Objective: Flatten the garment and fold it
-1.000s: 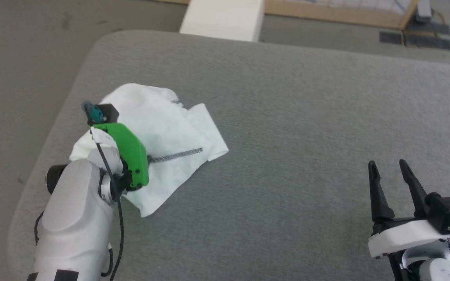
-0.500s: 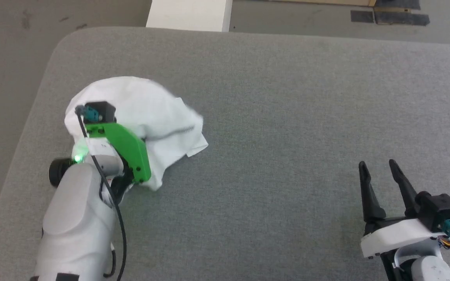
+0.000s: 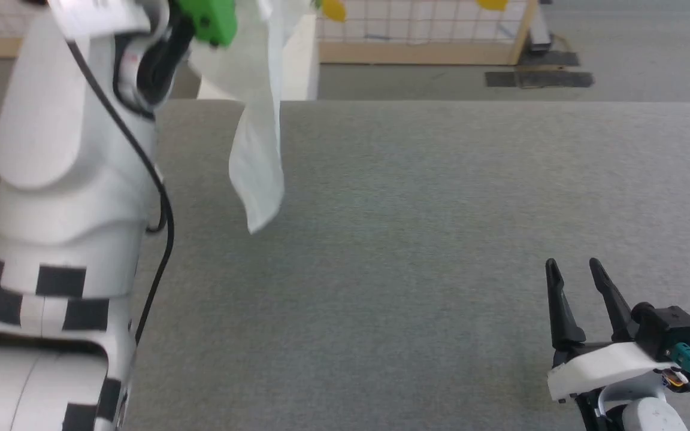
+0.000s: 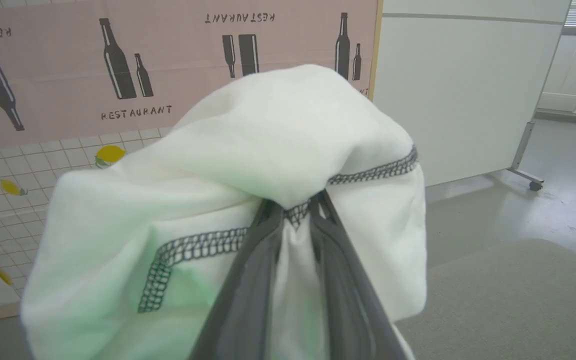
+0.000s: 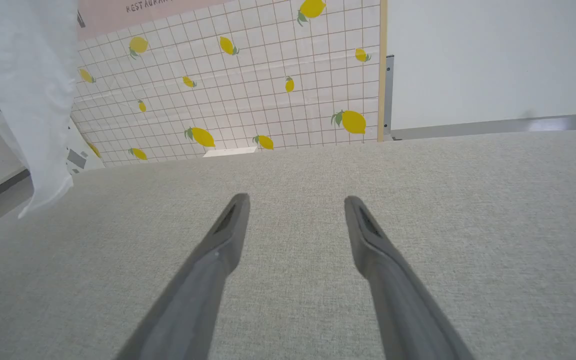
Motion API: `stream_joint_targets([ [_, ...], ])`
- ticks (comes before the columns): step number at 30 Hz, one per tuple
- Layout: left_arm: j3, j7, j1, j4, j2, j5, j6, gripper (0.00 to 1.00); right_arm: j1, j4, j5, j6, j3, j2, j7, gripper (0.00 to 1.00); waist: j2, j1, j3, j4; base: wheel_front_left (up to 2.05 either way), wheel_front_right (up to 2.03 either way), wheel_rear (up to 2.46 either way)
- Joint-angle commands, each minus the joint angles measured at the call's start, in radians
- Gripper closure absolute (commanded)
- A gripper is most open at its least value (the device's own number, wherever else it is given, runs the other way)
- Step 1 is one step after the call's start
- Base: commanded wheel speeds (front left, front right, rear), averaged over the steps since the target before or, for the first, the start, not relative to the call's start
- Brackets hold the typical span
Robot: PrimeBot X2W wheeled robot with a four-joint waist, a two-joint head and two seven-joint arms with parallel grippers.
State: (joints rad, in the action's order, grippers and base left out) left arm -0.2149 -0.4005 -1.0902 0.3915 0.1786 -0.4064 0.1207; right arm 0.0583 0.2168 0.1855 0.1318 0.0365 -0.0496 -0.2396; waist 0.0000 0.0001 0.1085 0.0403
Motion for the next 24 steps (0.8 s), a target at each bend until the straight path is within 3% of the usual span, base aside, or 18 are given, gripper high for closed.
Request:
stream_joint_targets([
  [1, -0.011, 0.002, -0.047, -0.002, -0.014, -0.011, 0.004, 1.00, 0.012, 0.006, 0.005, -0.001, 0.004, -0.001, -0.010, 0.00, 0.0000, -0.0001, -0.038, -0.076, 0.00, 0.00, 0.00],
  [7, -0.058, 0.022, -0.162, 0.042, -0.043, -0.035, 0.008, 1.00, 0.014, 0.024, 0.013, -0.001, 0.019, -0.001, -0.017, 0.00, 0.0000, -0.0001, -0.041, -0.165, 0.00, 0.00, 0.00],
  [12, -0.078, 0.043, -0.148, 0.088, -0.082, -0.087, 0.009, 1.00, 0.015, 0.029, 0.013, -0.001, 0.030, -0.001, -0.020, 0.00, 0.0000, -0.0001, -0.027, -0.214, 0.00, 0.00, 0.00],
  [24, -0.269, 0.046, 0.294, 0.219, -0.122, -0.209, 0.010, 1.00, 0.014, 0.020, 0.001, -0.001, 0.053, -0.001, -0.022, 0.00, 0.0000, -0.0001, -0.004, -0.226, 0.00, 0.00, 0.00],
])
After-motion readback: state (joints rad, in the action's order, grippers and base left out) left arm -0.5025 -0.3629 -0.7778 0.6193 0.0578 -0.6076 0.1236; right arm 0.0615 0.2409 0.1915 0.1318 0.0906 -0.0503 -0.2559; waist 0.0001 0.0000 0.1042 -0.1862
